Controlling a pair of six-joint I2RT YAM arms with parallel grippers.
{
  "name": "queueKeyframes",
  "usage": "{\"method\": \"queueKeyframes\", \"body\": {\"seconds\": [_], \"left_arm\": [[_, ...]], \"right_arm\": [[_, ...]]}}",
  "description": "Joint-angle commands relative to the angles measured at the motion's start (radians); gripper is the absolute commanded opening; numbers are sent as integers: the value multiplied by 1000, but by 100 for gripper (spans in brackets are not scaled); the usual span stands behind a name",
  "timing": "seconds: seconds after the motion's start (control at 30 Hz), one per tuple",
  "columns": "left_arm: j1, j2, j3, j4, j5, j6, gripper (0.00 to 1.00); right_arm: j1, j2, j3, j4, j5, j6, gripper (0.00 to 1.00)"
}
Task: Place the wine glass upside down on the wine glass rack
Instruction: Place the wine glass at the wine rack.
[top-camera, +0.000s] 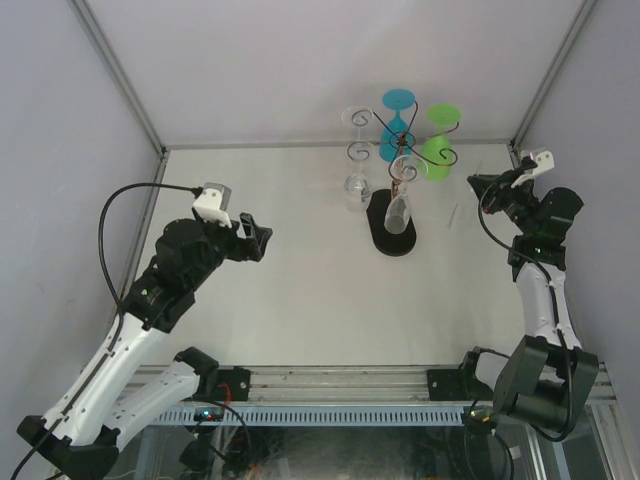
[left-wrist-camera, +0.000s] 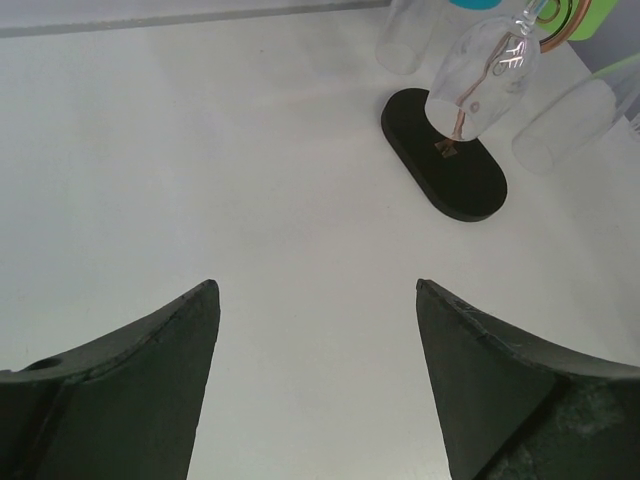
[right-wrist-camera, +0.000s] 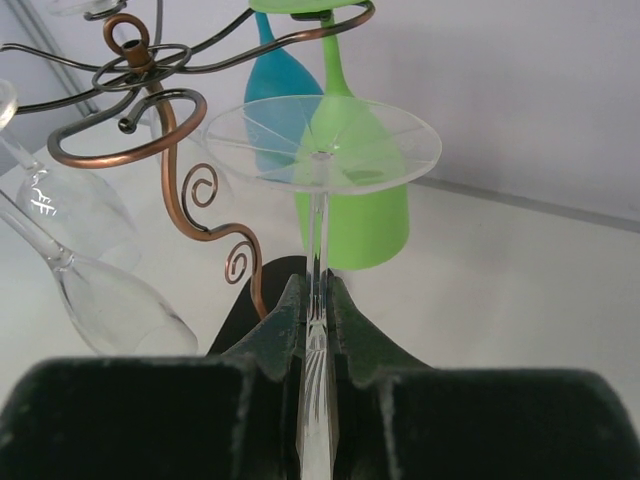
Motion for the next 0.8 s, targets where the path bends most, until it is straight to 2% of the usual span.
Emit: {"method": "queueKeyframes", "body": {"seconds": [0.0,0.1,0.33,0.77], "left_arm": [[14,0,-20,22,24,-15,83],[15,1,-21,22,27,-15,85],[15,5,-22,24,39,-15,99],[15,14,-24,25,56,-15,100]], "right_arm": [[-21,30,76,110,-117,8,0],[-37,61,93,122,-166,0,0],[-40,122,138,125,-209,-43,0],[61,246,225,146,-239,-77,0]]}}
